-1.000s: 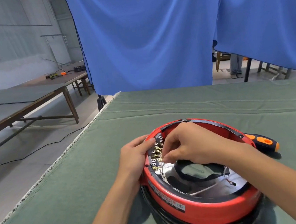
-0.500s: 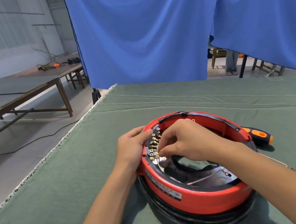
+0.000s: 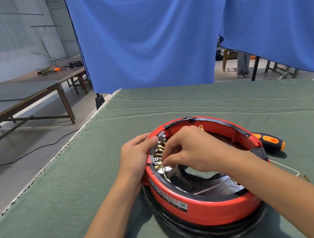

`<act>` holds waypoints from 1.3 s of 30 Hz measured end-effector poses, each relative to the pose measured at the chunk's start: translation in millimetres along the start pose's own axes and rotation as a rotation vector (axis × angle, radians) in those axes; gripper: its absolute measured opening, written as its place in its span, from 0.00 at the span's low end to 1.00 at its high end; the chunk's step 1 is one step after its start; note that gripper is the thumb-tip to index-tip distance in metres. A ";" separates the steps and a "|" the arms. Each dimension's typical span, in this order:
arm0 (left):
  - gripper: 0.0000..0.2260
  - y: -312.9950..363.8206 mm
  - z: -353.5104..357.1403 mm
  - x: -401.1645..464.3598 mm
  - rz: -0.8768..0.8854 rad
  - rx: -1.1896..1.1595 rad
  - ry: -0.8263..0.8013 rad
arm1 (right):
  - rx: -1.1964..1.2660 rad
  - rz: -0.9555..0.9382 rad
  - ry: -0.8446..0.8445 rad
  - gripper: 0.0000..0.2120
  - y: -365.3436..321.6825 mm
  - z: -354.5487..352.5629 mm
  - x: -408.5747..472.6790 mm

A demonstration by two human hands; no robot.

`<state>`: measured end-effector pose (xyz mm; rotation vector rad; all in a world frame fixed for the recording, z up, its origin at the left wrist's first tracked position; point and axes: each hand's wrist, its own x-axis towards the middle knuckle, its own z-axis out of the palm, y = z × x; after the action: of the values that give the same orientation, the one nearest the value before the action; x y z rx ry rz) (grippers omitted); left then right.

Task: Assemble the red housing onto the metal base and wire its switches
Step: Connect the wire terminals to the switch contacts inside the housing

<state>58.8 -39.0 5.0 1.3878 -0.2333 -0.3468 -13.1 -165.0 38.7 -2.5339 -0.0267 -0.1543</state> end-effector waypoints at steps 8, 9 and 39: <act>0.06 2.7 0.1 -2.9 -0.006 -0.014 -0.018 | 0.054 0.014 -0.007 0.01 2.9 -2.0 -1.2; 0.06 2.6 0.3 -3.0 -0.005 -0.018 -0.017 | 0.051 0.015 -0.008 0.01 2.6 -1.8 -1.5; 0.06 -0.4 0.1 -0.2 0.003 -0.025 -0.004 | 0.055 0.026 -0.005 0.02 0.8 -2.1 -4.5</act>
<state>58.5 -39.1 4.6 1.3623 -0.2339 -0.3490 -17.7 -166.8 39.4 -2.4786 0.0006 -0.1352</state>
